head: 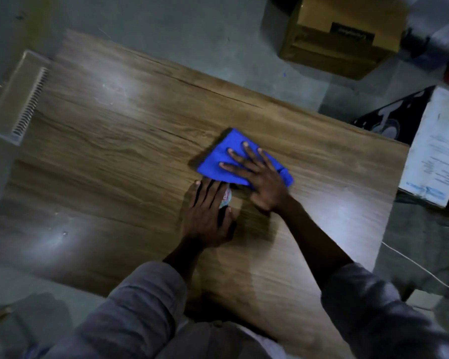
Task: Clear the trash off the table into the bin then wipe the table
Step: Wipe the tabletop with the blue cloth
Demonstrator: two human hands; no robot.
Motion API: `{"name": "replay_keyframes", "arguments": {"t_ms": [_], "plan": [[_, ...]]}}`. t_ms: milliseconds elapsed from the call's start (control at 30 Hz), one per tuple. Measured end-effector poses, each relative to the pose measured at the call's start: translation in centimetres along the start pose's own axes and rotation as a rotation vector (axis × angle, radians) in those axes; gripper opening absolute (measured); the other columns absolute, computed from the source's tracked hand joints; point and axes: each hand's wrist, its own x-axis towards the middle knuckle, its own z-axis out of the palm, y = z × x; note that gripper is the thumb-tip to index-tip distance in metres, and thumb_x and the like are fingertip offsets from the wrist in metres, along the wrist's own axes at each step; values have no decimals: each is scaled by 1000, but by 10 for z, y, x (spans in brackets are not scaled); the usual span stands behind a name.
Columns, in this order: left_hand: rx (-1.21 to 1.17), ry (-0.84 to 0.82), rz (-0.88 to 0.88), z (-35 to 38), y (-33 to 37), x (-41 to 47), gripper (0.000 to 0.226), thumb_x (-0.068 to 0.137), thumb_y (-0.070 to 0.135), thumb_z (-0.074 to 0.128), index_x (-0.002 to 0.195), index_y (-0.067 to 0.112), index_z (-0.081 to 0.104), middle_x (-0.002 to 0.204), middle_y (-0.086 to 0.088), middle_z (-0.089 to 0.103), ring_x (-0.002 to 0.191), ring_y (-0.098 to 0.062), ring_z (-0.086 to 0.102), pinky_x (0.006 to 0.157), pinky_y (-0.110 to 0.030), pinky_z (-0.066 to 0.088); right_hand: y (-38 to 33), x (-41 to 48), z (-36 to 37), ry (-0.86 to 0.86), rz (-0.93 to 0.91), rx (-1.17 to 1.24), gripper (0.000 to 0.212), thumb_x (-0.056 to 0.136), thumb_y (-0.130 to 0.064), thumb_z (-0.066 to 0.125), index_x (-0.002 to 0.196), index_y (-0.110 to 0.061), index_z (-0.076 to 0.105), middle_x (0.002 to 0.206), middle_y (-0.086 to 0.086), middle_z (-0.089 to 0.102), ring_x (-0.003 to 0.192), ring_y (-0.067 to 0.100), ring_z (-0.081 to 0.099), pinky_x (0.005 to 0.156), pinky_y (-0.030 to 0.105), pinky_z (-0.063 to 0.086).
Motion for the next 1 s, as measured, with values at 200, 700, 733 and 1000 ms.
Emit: {"name": "replay_keyframes", "arguments": {"t_ms": [200,700,733,1000], "plan": [[45,-32,-27,-4,3,0,72,92,39,55,157,17,33,167,-2,22,156,-20,13,123,-51,20,92,-23,-32,404,879,66,65,92,-40,41,156,-30,38,167,2,27,155,37,13,121,62,16],[83,-44,-21,-2,1,-1,71,93,40,53,157,17,33,167,-2,23,156,-20,14,123,-49,19,63,31,-19,293,599,11,76,83,-26,58,156,-35,37,167,-1,27,156,34,13,124,58,12],[83,-48,-20,-1,1,-1,72,92,40,53,157,17,33,167,-3,23,156,-21,14,124,-49,19,63,34,-25,338,806,41,74,84,-29,53,156,-36,37,167,-2,26,156,34,13,124,57,11],[94,16,33,1,0,-1,62,88,35,58,143,9,53,157,-13,42,151,-29,29,122,-52,21,-28,44,10,70,65,-27,60,94,-45,46,153,-34,44,165,-1,32,155,33,17,124,57,14]]}}
